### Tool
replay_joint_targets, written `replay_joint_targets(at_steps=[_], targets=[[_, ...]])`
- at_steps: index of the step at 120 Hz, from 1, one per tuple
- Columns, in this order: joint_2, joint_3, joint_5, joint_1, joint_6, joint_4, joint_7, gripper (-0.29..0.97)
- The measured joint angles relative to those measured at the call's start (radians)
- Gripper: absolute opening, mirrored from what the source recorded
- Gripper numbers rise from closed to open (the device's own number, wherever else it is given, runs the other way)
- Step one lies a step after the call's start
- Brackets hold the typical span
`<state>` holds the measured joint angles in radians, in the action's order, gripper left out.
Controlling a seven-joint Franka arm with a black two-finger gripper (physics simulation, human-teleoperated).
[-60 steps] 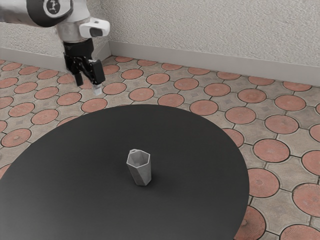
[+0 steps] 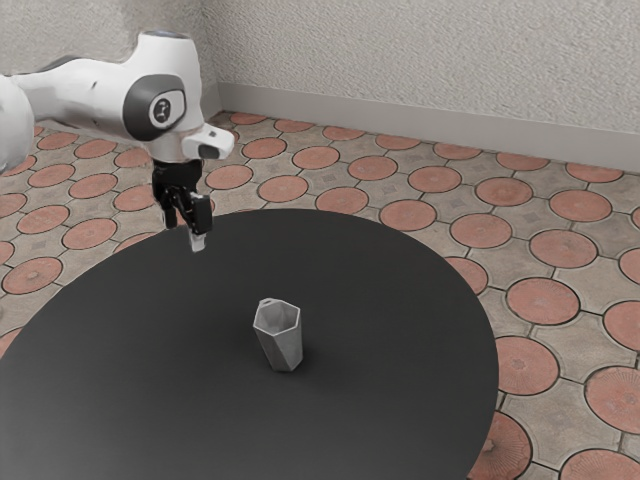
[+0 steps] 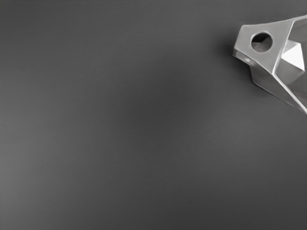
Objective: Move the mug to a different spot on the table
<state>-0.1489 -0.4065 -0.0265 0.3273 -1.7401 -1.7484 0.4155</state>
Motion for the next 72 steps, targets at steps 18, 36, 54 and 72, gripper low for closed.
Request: replay_joint_targets(at_steps=[18,36,54,72], targets=[[-0.096,-0.004,0.068,-0.027,-0.111,-0.044,0.146,0.68],[-0.148,-0.003,0.110,-0.032,-0.200,-0.049,0.326,0.68],[-0.145,0.016,0.066,-0.032,-0.234,-0.061,0.516,0.68],[-0.122,0.028,0.048,-0.033,-0.233,-0.083,0.693,0.68]])
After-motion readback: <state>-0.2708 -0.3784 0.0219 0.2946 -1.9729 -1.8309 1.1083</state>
